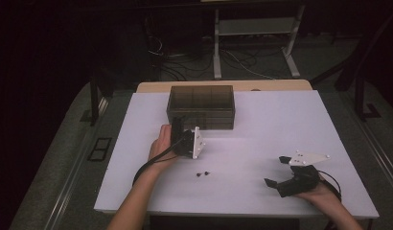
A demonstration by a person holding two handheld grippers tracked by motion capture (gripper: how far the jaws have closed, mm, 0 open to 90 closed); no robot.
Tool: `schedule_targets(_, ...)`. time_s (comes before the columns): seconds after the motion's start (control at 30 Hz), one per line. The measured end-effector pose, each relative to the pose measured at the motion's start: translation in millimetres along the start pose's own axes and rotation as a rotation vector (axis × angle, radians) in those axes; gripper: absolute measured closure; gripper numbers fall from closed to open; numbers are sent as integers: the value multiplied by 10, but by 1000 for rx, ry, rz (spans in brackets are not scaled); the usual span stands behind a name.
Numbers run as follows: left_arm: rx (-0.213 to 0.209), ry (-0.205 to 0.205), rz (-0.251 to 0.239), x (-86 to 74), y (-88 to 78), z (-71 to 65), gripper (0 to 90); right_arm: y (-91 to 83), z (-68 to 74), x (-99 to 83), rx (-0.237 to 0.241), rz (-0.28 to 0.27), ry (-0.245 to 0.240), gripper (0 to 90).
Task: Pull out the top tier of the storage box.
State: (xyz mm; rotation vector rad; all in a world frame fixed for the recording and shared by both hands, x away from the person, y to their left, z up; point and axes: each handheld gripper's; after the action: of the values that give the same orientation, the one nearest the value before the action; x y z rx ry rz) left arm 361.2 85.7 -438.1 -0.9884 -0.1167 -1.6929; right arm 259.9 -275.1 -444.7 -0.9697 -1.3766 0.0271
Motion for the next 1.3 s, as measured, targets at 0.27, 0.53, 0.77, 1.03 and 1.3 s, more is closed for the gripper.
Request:
schedule_targets(0.27, 24, 45, 3, 23, -9, -13, 0, 1, -1, 0, 1, 2, -1, 4)
schedule_targets(0.53, 61, 113, 6, 51, -9, -57, 0, 3, 1, 0, 1, 2, 0, 4)
schedule_targets(0.77, 101, 154, 6, 104, -15, -48, 0, 14, 8, 2, 0, 6, 4, 4)
schedule_targets(1.03, 109, 166, -5, 155, 55, 12, 0, 18, 14, 1, -7, 5, 2, 4)
schedule_targets(1.3, 112, 203, -12, 243, 158, 57, 0, 31, 11, -4, -5, 11, 5, 4)
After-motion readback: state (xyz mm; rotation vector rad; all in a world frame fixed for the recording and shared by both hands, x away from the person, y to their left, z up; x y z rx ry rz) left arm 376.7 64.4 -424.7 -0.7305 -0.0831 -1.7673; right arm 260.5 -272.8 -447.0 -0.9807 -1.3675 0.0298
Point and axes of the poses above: each handheld gripper's, and its own axes: y roughly forward along the jaws, x roughly out of its top, z roughly to its left, and after that the axes turned 14 degrees about -y, right-handed
